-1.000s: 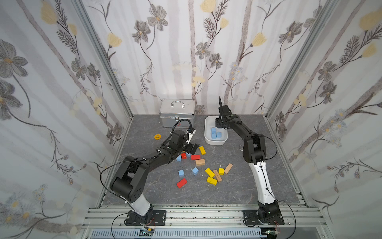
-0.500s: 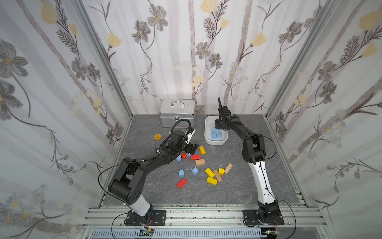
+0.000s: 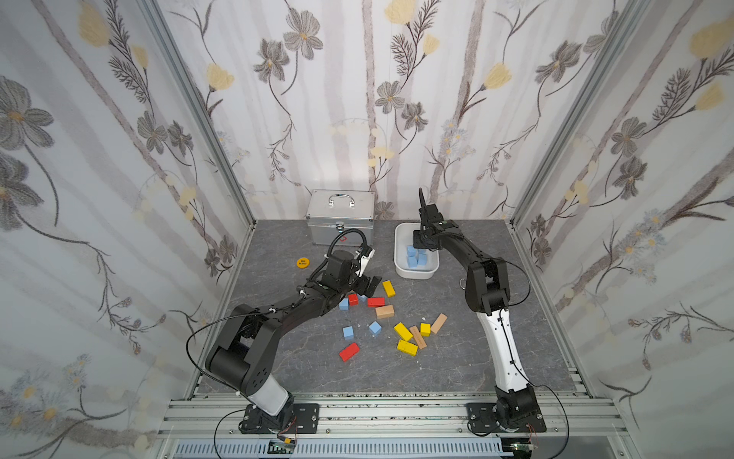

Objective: Pick out the blue building blocks
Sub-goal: Place the building block in the storage box.

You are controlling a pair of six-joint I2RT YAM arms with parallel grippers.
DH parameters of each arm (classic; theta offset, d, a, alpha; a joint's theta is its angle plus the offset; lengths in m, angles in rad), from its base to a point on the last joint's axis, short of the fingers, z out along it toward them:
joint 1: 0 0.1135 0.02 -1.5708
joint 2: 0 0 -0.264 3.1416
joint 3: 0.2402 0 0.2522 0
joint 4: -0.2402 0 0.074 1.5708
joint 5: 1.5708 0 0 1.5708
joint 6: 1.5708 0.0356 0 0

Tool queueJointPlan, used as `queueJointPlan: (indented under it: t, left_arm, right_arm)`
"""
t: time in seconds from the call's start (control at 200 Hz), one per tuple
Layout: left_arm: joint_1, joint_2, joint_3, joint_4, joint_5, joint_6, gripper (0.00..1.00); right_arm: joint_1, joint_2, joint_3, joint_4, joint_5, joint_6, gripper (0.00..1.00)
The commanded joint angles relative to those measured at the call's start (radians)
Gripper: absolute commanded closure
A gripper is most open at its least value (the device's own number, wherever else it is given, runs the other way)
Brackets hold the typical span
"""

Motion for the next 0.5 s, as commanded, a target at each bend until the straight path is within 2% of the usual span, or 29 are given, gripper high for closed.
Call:
queueJointPlan:
  t: [0.0, 0.395, 0.495]
  left_arm:
    - [0.001, -0.012, -0.001, 0.008, -0.002, 0.0, 0.0]
    - [0.001, -0.074, 0.01, -0.032, -0.004, -0.004, 0.0]
    - [0.002, -0.109, 0.017, -0.057, -0.012, -0.009, 0.0]
  right_arm:
    - [0.0, -0.019, 0.007, 0.004, -0.003, 0.014, 0.54]
    - [0.004, -0.118, -0.002, 0.002, -0.015, 0.022, 0.52]
    - [0.015, -0.163, -0.033, 0.007, -0.012, 0.013, 0.46]
